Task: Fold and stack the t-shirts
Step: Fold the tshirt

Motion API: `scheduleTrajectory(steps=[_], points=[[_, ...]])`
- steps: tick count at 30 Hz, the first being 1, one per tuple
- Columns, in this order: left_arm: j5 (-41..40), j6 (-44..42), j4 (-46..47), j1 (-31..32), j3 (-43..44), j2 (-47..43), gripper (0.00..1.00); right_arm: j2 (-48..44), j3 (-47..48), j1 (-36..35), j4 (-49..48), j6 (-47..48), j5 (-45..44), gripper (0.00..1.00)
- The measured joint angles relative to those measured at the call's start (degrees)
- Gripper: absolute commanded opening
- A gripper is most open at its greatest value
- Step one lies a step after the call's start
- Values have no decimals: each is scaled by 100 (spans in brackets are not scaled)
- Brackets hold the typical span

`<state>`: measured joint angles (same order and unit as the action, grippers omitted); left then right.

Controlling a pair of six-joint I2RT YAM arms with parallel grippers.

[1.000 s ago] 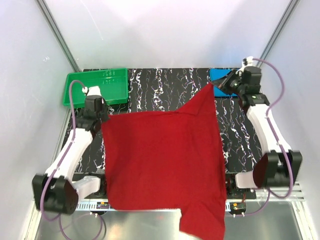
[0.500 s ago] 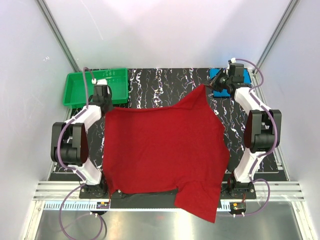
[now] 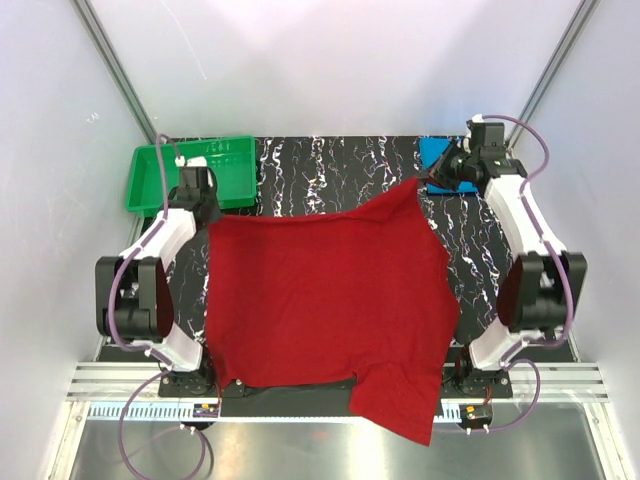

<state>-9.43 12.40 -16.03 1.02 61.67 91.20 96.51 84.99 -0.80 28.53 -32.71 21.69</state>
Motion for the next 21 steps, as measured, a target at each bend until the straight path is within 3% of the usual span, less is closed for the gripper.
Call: scheduleTrajectory(steps=[11,21], points=[[-107,538,-1233,0,-391,-796,0,-1961,-1150,0,1390,72,-122,0],[-243,957,-2044,0,-791,-1095,0,-2817,-1956,0,2002,50,-122,0]])
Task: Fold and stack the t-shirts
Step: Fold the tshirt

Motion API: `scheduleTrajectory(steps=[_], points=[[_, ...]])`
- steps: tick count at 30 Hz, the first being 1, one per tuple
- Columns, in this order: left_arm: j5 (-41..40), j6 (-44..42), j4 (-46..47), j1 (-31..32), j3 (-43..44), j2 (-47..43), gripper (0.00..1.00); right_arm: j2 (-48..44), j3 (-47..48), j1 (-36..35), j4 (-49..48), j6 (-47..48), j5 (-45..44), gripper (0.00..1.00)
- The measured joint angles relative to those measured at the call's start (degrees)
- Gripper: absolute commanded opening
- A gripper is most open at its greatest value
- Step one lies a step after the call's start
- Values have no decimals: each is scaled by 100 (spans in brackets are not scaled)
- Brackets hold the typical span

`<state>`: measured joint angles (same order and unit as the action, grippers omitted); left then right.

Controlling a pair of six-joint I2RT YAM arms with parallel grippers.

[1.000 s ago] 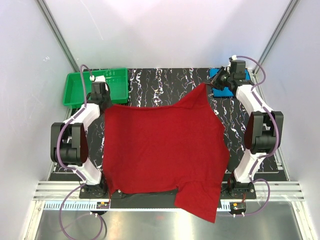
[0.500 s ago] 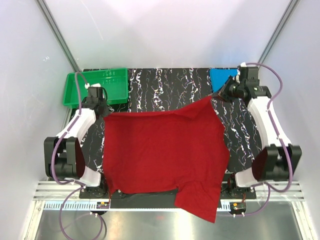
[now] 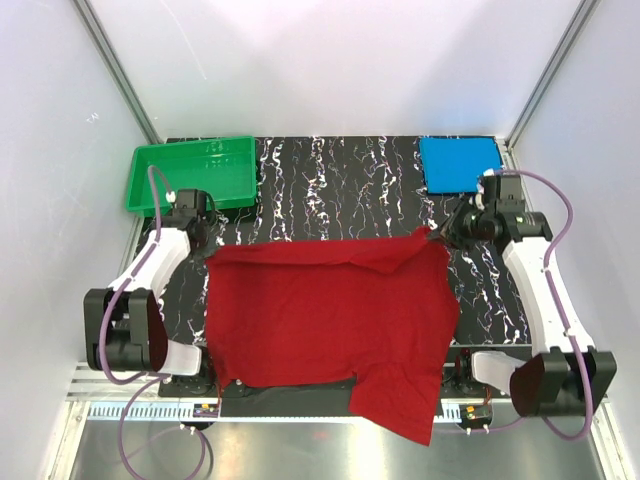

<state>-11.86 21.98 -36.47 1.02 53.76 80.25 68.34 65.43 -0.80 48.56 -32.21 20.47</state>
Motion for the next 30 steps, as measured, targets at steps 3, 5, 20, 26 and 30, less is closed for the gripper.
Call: scheduleTrajectory(steps=[3,5,20,26,30], points=[[-98,144,-109,0,-94,-94,0,-341,-297,0,153,-24,-2,0],[-129,221,-142,0,-197,-103,0,-518,-468,0,254,-46,-2,0],[-273,549,-315,0,-415,105,0,-728,-1196,0,544,-81,-87,0],[-269,664,-299,0,-562,177,0,-728,-1200,0,560,-76,-201,0],[-267,728,-310,0,-654,192,0,-688,-1200,0,590,-50,-280,0]])
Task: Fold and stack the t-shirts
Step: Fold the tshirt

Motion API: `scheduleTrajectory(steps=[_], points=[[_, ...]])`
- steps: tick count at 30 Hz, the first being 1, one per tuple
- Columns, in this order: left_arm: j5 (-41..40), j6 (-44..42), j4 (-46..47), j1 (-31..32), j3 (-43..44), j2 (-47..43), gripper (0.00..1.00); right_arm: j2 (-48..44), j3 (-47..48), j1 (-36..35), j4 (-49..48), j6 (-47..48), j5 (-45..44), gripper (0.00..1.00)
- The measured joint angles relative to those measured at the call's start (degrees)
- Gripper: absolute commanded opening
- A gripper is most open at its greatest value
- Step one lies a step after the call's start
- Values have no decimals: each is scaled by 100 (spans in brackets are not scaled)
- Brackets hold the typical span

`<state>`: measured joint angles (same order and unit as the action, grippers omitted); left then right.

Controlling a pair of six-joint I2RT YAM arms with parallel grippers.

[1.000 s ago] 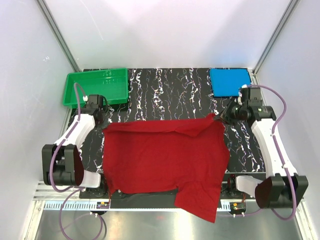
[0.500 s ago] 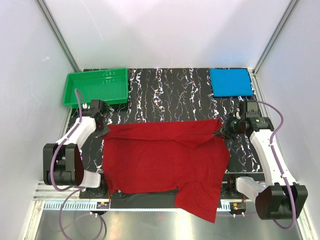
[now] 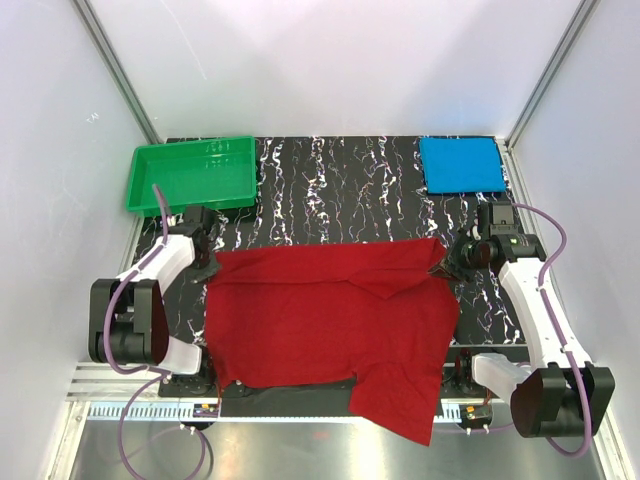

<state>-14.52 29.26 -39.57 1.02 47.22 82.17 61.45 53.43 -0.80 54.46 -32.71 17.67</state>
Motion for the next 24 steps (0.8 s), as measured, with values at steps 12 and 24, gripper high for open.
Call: scheduleTrajectory(steps=[12,24], points=[[-7,83,0,0,0,44,0,39,4,0,164,149,-173,0],[-146,275,-120,0,-15,-44,26,33,-142,0,437,205,-63,11]])
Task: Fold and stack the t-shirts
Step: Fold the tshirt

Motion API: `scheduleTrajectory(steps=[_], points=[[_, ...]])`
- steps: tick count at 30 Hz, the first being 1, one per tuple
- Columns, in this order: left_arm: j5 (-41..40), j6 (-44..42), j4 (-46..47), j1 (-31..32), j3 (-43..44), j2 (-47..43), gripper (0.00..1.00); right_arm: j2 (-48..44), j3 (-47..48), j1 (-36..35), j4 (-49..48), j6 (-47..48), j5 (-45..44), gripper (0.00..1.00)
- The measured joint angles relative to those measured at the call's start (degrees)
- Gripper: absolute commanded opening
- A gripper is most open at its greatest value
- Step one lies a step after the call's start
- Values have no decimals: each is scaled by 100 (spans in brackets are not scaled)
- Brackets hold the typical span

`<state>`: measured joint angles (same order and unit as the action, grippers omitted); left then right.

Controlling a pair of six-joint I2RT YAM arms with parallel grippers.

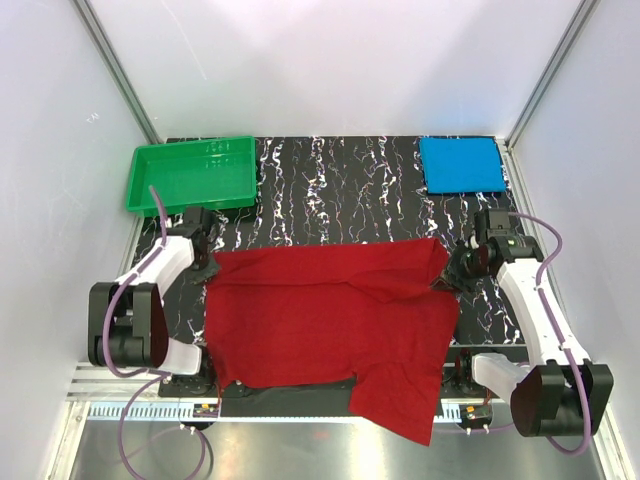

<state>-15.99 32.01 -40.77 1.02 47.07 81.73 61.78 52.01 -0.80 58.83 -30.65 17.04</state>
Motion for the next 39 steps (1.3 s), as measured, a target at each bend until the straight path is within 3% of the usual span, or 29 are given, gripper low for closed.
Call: scheduleTrajectory(steps=[1,2,4,5,7,9,11,13,14,18,22,26,39], points=[[-28,52,-11,0,-33,-85,40,0,-57,0,76,-4,9,15],[-55,96,-61,0,-74,-201,45,0,-109,0,170,-9,22,21],[-111,275,-275,0,-125,-518,57,-22,-203,0,367,-26,72,26],[-138,374,-367,0,-144,-728,69,-55,-247,0,459,-42,114,32],[-186,527,-529,0,-146,-1165,76,-138,-278,0,619,-70,142,42],[-170,645,-549,-2,-146,-1735,76,-146,-225,0,710,-39,105,53],[-42,595,-437,-13,-144,-1969,72,42,-13,0,776,48,24,57],[227,455,-153,-17,-118,-2055,59,444,350,2,741,120,-46,59],[391,356,-22,-17,-90,-1982,57,671,522,4,643,164,-72,59],[1003,-70,393,-17,111,-1274,52,1565,1086,83,258,310,-142,59],[1561,-391,680,-15,212,-597,42,2199,1399,260,-120,352,-164,52],[1915,-616,796,-17,374,55,41,2863,1672,273,-511,348,-264,43],[1956,-872,901,-17,833,1113,36,4592,2181,273,-1401,553,-695,46]])
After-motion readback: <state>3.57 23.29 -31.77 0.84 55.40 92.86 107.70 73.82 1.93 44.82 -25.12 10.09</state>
